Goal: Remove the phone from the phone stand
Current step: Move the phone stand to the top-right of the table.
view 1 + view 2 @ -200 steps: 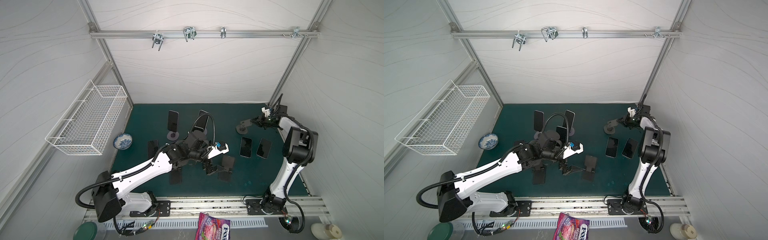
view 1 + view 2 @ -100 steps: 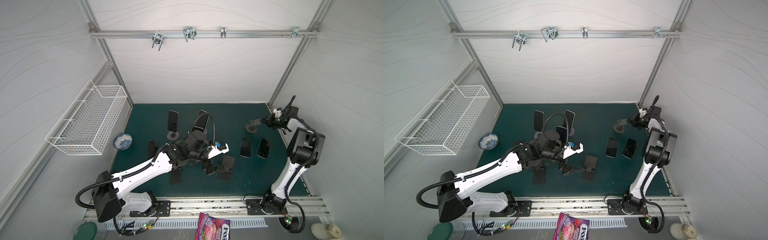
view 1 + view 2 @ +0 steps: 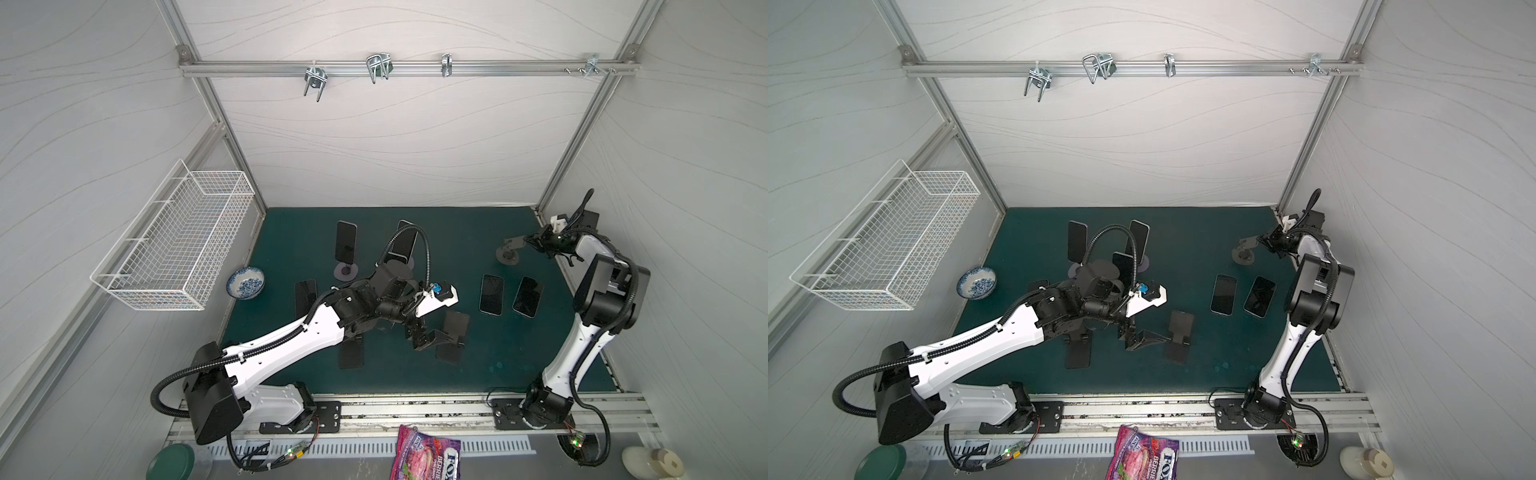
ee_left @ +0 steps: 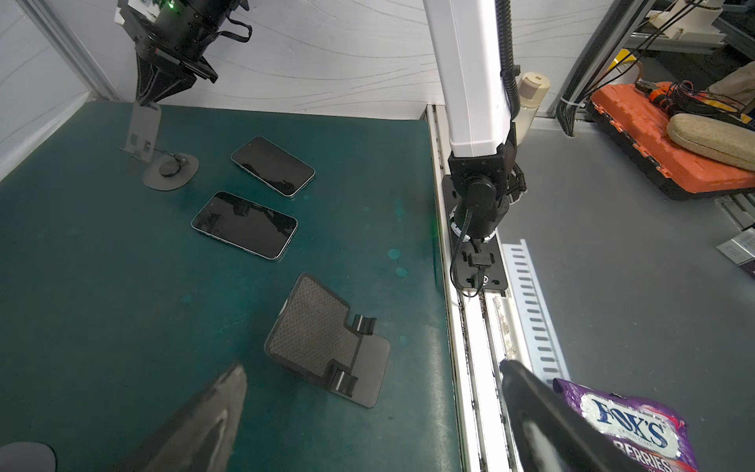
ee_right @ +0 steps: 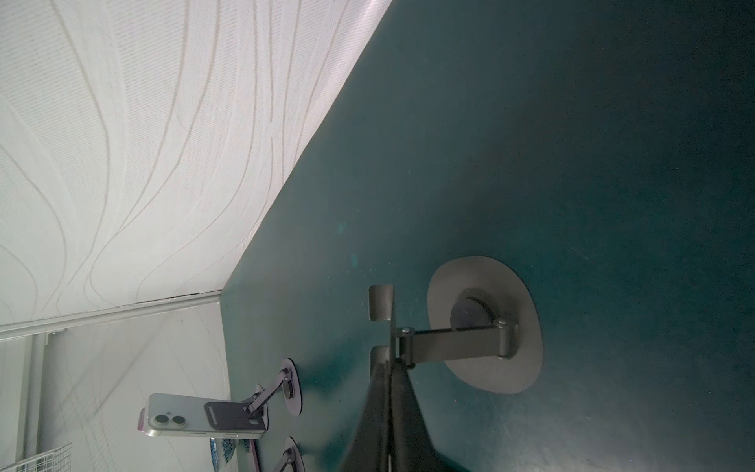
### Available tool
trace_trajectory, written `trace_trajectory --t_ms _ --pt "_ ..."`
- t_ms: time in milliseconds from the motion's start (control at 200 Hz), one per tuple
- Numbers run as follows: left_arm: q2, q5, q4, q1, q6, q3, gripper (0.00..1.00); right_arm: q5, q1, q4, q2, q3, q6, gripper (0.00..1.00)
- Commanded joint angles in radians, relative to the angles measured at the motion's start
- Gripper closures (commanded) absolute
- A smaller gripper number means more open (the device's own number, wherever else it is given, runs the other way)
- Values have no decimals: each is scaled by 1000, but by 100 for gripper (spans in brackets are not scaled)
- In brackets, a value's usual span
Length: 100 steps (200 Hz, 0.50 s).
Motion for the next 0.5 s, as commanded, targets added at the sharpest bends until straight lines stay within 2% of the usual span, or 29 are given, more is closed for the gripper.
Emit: trace_trajectory --t_ms 0,70,115,240,395,410,445,475,495 --pt "-5 17 41 -3 1 34 2 11 -7 -27 20 24 -12 90" --pt "0 16 43 -3 -3 36 2 3 -8 -43 26 37 -24 88" --pt "0 15 44 -4 -5 37 2 4 -8 -46 24 42 -24 82" --pt "-5 15 49 -3 -9 35 2 13 -8 -64 13 53 -30 47" --pt "-13 18 54 -3 -17 39 2 40 -8 -96 -19 56 -42 29" --pt "-15 19 54 -3 -17 39 2 46 -8 -102 -24 57 -43 23" --pt "-17 19 54 -4 -18 39 2 60 -8 -112 -33 54 -44 18" --pt "-19 18 54 -3 -20 39 2 68 -8 -118 -42 49 -44 3" --pt "-21 18 55 -3 -20 39 2 71 -8 -118 -48 45 -43 1"
